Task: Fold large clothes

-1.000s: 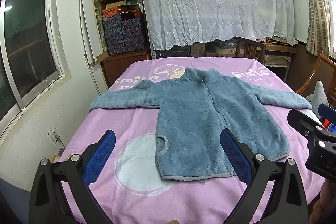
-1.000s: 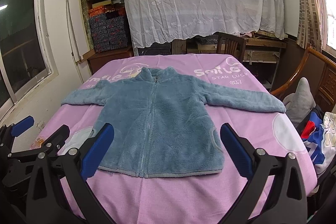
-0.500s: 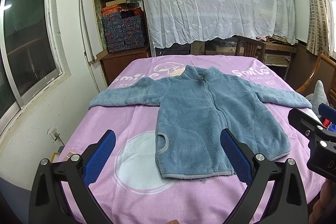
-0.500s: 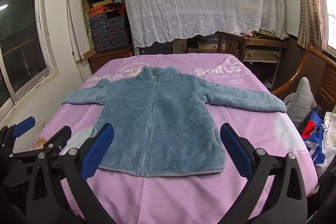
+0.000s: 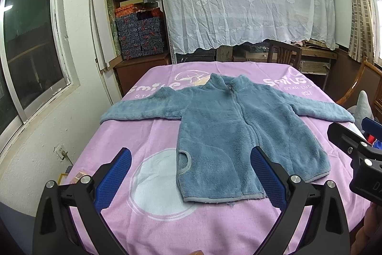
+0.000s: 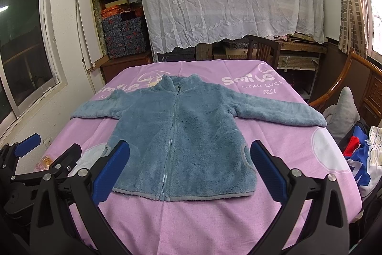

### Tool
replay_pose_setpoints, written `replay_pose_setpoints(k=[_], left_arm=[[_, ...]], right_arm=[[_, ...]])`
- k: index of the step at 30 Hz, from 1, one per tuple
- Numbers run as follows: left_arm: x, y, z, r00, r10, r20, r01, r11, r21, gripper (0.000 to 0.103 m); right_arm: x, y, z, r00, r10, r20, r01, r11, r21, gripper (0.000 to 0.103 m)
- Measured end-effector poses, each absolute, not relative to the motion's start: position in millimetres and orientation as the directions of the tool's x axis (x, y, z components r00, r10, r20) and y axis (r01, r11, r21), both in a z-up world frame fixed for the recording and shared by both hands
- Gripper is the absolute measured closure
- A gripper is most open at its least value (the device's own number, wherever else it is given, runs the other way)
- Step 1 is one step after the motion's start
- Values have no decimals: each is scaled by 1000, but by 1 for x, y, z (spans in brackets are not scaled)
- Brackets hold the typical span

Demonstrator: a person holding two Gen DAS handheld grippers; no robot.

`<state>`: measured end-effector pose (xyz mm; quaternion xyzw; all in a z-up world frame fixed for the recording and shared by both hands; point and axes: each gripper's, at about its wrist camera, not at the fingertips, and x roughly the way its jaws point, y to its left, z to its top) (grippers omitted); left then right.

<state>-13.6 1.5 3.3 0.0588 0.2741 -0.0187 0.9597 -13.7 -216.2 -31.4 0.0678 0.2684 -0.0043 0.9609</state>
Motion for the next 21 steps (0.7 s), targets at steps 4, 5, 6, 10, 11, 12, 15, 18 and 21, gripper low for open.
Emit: replay_pose_setpoints(k=[4,5,6,10,11,12,15,18,21], left_arm=[[-13,1,3,849,-3,-528,68,992,104,3],[-13,2,2,848,-3,-530,68,992,103,3],[-13,1,2,848,-3,-530,68,992,104,3],[-14,2,2,848,-3,-530,68,992,103,3],[-13,1,2,848,-3,-530,68,992,104,3],[-14,1,1,848,-2,-531,68,992,105,3],[-14,2,-4,845,-1,-534,67,992,104,3],[-14,2,-4,846,1,-534,66,992,106,3],[-15,3,-6,844,1,-536,66,992,105,3]], right_arm=[[-13,-216,-33,855,29,-518,44,991,128,4],[-13,-216,-32,855,28,-517,45,991,129,4],[-13,-216,-32,855,29,-517,44,991,129,4],[-12,-214,-35,854,29,-520,47,990,132,4],[-12,-215,-35,853,29,-520,47,990,133,4],[-12,-215,-36,853,30,-521,48,990,134,4],[-12,-215,-37,853,30,-521,47,990,133,4],[-12,-215,-37,853,29,-521,47,990,133,4],[-12,-215,-39,852,30,-523,48,990,134,4]])
